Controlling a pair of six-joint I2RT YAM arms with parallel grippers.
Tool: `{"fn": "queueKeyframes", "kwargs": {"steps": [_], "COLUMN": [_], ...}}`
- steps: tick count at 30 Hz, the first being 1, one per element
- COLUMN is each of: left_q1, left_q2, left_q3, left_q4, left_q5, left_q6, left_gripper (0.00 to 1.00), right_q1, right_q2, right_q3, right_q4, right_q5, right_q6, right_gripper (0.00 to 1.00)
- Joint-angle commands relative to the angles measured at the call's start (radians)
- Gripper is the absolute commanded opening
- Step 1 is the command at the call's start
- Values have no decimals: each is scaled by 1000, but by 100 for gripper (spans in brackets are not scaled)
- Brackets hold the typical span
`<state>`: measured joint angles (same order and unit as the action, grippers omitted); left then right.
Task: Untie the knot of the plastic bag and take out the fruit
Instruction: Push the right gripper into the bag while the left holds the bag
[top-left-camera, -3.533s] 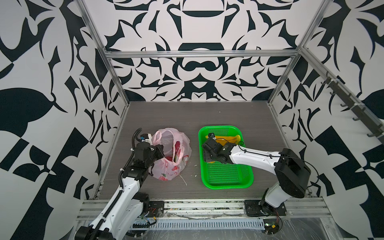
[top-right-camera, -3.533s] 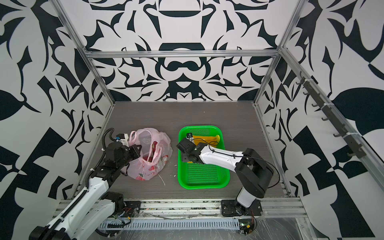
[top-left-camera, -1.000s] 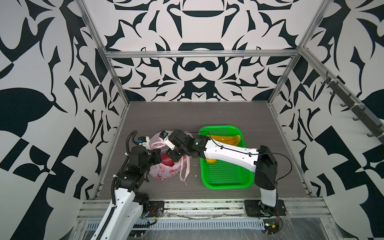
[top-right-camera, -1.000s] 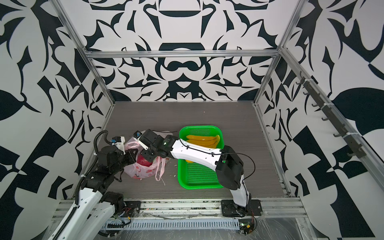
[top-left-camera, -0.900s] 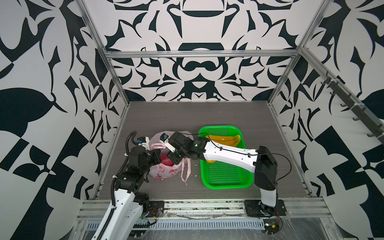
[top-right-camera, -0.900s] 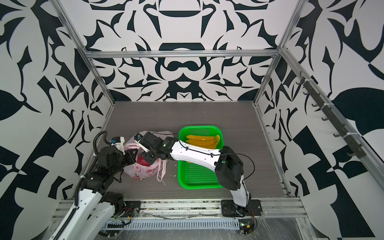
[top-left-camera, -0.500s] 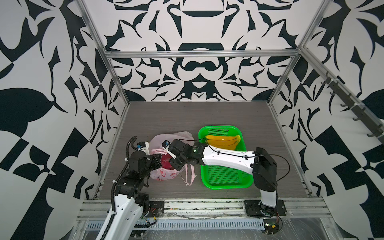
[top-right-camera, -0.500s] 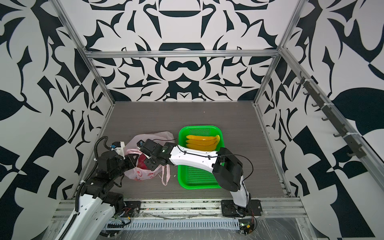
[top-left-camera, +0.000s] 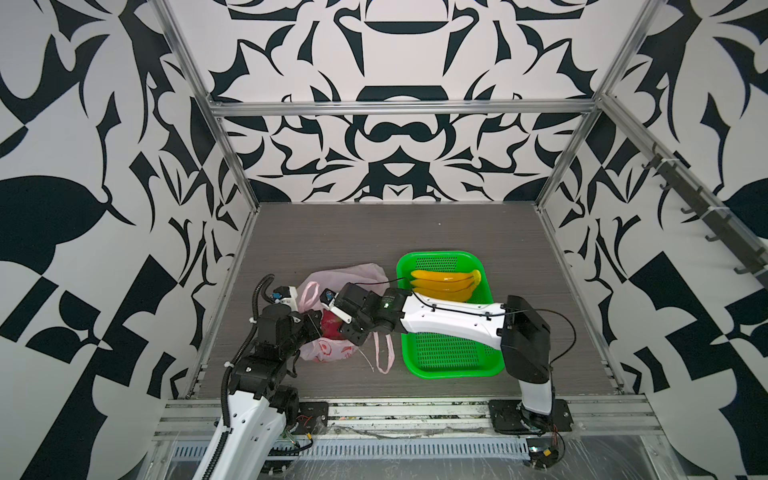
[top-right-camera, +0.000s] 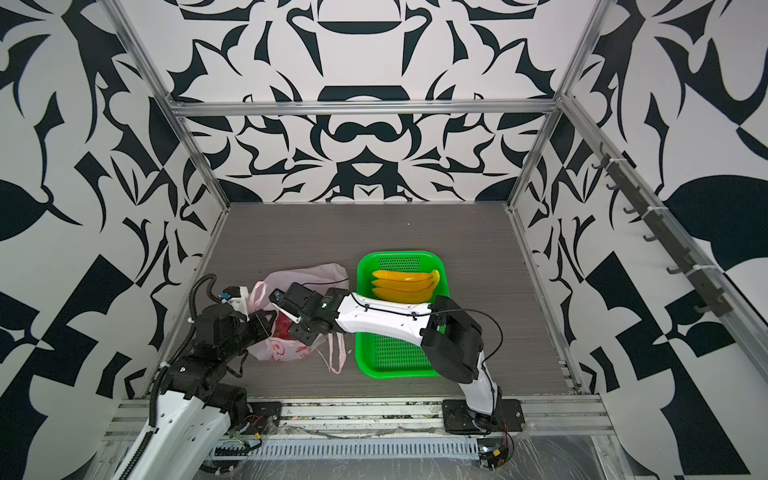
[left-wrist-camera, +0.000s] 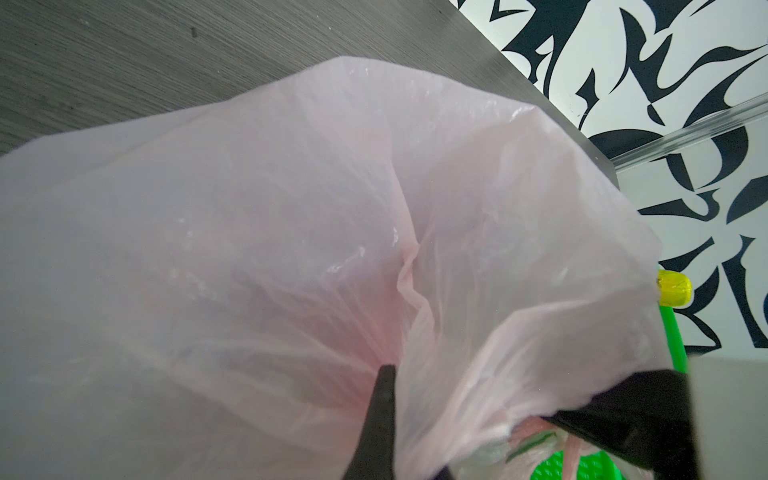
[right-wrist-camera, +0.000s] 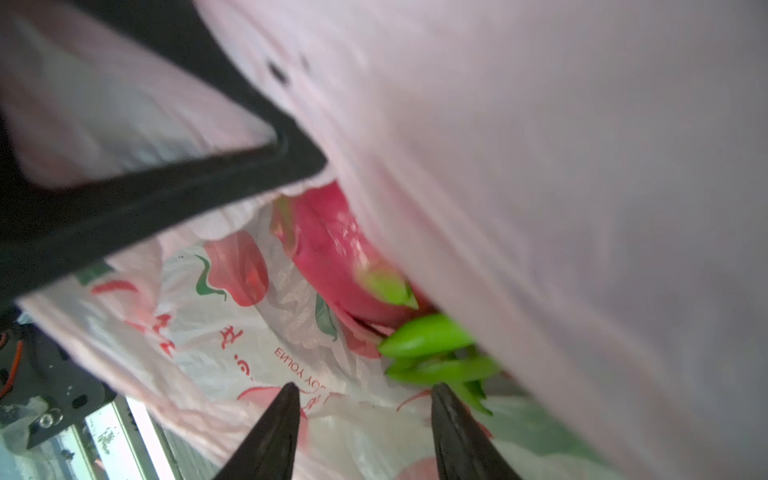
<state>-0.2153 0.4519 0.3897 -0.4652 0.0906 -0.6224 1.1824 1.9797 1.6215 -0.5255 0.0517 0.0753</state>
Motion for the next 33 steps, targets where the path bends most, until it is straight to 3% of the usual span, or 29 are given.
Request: {"fn": "queueKeyframes", "kwargs": {"steps": [1, 13, 19, 33], "left_q1": [1, 3, 1, 2], "left_q2": [-27, -104, -144, -168], "left_q3": [-5, -18, -29, -62], "left_q4": [-52, -87, -108, -103], "left_q5": [-37, -71, -72, -35], "left_q6": [-8, -34, -61, -74], "left_gripper": [0, 0, 0, 0], "right_q1": [-14, -52, -64, -67], "right_q2": [16, 75, 84, 152], "right_q3": [57, 121, 141, 237], "right_q4": [10, 30, 19, -20], "right_q5": [-15, -135, -152, -198], "right_q6": [-72, -118, -145, -144], "right_gripper": [54, 59, 67, 70]}}
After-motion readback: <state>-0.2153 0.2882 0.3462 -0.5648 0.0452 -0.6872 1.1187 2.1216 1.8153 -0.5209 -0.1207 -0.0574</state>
